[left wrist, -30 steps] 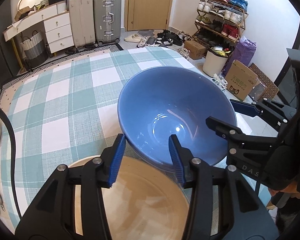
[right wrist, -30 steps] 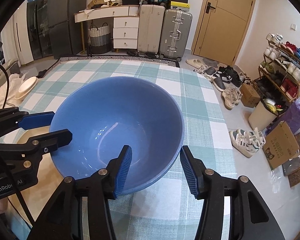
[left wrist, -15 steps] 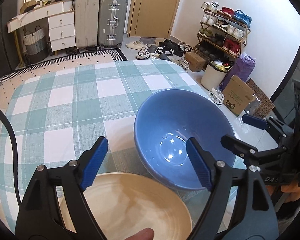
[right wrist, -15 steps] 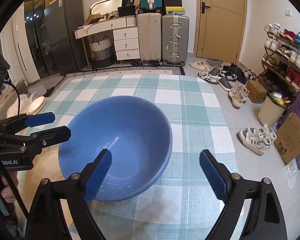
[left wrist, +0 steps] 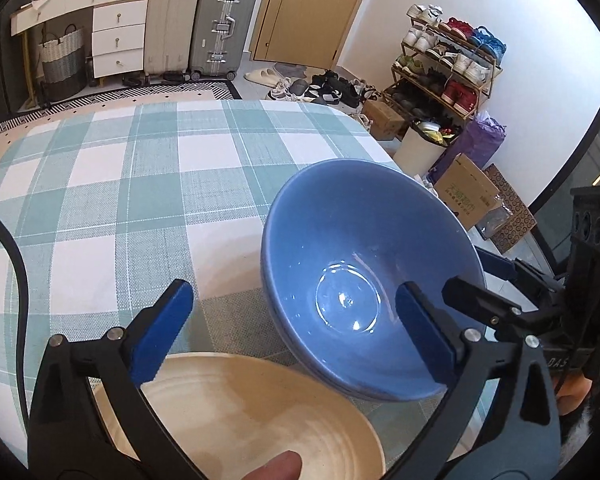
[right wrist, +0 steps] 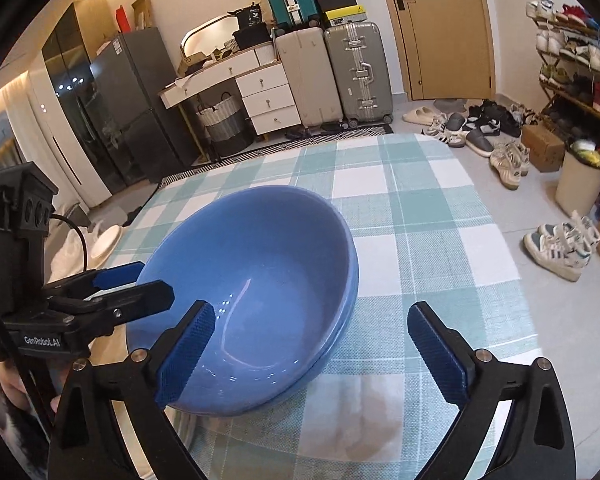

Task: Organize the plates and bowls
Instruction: 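Close the left gripper on the bowl stack rim while the right gripper grips it too, then lift the blue bowl stack with both grippers and carry it over the cream plates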

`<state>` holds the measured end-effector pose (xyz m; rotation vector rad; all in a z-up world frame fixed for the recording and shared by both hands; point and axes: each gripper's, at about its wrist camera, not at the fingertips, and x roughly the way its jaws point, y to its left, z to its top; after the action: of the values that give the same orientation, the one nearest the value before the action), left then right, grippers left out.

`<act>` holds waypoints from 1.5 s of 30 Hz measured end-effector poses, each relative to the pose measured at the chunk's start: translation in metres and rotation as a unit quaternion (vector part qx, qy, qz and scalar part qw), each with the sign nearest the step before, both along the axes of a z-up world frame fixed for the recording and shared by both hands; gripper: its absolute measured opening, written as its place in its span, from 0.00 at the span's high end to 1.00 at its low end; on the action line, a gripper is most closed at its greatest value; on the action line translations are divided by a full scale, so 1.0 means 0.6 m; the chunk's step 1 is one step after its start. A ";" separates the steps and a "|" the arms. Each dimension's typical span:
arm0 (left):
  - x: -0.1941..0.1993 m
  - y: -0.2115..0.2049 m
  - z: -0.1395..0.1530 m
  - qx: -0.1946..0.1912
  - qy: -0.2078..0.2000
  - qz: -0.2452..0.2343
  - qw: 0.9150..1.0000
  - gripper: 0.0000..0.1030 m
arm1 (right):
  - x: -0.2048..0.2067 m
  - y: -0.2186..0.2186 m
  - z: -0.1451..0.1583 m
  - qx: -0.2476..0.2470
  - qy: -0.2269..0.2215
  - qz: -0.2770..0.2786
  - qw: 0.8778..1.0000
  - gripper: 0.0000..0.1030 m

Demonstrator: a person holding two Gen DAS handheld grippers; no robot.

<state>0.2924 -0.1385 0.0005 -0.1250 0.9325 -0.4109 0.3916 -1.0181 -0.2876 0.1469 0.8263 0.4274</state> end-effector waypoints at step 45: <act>-0.001 -0.023 -0.024 0.023 0.009 -0.019 1.000 0.67 | -0.012 0.001 -0.015 0.022 -0.012 0.011 1.000 0.49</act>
<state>0.2919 -0.1522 -0.0137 -0.0688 0.9634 -0.4242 0.3841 -1.0174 -0.2967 0.1735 0.7965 0.4674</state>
